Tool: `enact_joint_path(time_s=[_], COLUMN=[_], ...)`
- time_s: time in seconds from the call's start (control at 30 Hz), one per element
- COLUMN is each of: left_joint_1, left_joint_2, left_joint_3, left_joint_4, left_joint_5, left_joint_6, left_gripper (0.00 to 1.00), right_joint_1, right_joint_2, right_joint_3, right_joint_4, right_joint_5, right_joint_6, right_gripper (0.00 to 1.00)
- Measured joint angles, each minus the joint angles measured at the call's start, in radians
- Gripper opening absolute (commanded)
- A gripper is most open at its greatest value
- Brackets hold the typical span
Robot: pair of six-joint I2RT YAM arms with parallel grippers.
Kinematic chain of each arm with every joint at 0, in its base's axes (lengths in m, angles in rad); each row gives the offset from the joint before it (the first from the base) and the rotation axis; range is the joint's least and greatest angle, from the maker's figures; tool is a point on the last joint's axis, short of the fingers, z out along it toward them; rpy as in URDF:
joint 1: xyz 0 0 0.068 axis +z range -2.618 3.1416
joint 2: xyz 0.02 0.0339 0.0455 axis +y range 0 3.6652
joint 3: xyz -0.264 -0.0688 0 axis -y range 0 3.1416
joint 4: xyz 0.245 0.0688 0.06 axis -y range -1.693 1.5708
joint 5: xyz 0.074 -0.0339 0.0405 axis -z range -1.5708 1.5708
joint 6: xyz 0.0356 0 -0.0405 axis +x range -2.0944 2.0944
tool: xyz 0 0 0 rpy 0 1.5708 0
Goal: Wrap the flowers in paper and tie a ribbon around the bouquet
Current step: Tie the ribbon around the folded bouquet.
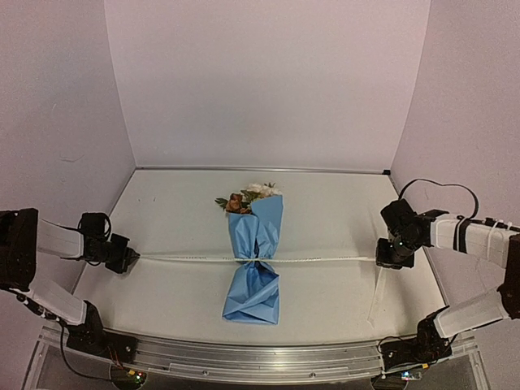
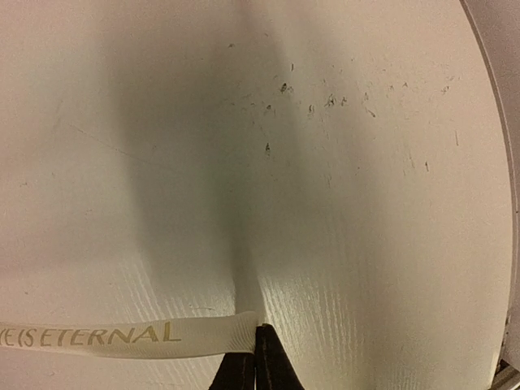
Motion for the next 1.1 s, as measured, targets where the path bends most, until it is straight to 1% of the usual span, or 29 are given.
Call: enact_joint_path(time_s=[0.2,0.43,0.63,0.83,1.1], left_joint_1=[0.037,0.09,0.139,0.174,0.177], left_joint_2=[0.001,0.02,0.034,0.042,0.042], left_joint_3=[0.009,0.01,0.013,0.036,0.071], left_joint_4=[-0.035,-0.058,-0.085,-0.14,-0.182], left_joint_5=[0.057,0.131,0.179,0.194,0.203], left_joint_6=[0.04,0.067,0.091,0.117,0.155], left_gripper=[0.0,0.0,0.0,0.0,0.0], right_joint_1=[-0.024,-0.104,-0.157,-0.18,-0.19], right_joint_2=[-0.027,-0.087,-0.125,-0.16,-0.188], right_joint_3=[-0.013,-0.077,-0.096,-0.105,-0.103], right_joint_4=[-0.007,-0.025,-0.048,-0.08,-0.136], right_joint_5=[-0.013,-0.073,-0.125,-0.168,-0.177], right_joint_6=[0.019,0.05,0.064,0.071,0.063], right_gripper=[0.0,0.0,0.0,0.0,0.0])
